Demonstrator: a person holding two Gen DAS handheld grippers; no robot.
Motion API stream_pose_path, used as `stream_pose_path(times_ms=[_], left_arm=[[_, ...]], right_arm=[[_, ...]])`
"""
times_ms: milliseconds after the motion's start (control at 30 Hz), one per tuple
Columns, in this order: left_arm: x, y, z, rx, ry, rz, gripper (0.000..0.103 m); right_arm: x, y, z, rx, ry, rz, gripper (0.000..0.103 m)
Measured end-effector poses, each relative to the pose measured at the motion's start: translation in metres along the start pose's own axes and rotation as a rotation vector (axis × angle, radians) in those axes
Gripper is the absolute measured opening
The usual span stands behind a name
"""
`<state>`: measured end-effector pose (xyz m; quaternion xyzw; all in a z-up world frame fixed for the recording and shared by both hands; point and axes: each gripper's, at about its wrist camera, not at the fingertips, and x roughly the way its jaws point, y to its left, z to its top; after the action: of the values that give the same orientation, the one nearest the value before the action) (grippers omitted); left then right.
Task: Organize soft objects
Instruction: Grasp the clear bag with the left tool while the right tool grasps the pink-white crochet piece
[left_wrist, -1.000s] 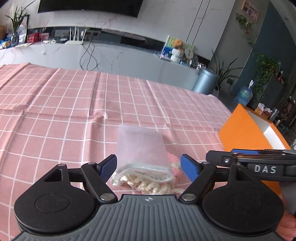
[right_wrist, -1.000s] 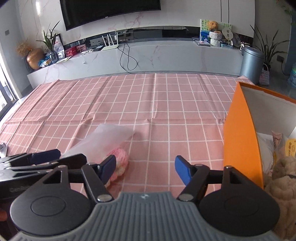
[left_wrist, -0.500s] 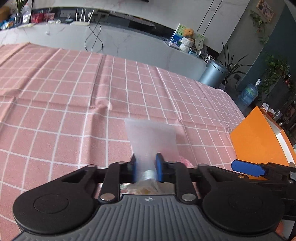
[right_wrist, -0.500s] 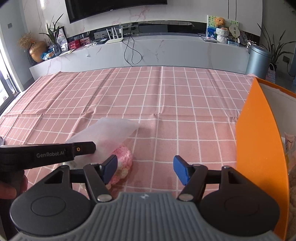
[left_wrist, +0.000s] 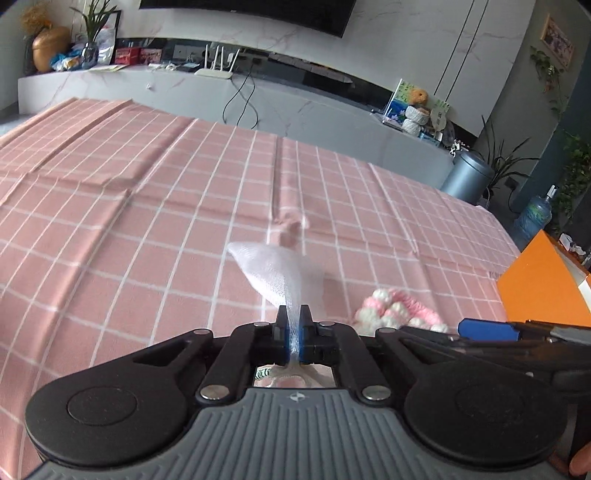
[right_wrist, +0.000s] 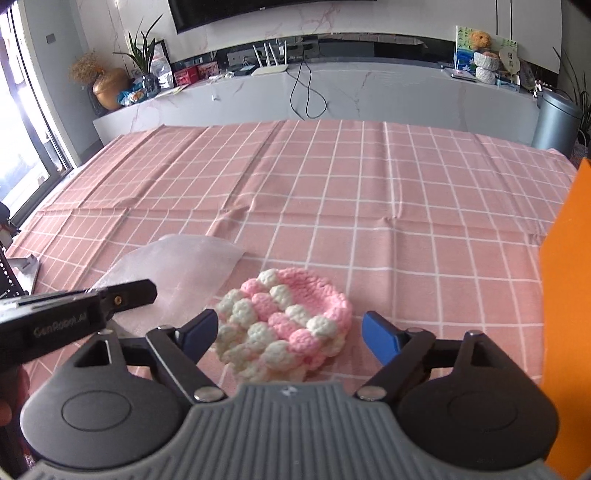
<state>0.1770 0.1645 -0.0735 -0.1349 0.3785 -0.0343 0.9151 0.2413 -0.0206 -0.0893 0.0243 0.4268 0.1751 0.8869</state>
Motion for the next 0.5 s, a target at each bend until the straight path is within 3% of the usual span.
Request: stream_pose_path(times_ms=[233, 500], left_arm=[[0.006, 0.003, -0.013, -0.022, 0.027, -0.025, 0.003], [0.008, 0.007, -0.023, -0.073, 0.051, -0.057, 0.004]], right_arm=[[0.02, 0.006, -0.001, 0.024, 0.04, 0.011, 0.088], [0.022, 0.002, -0.011, 0.024, 0.037, -0.009, 0.052]])
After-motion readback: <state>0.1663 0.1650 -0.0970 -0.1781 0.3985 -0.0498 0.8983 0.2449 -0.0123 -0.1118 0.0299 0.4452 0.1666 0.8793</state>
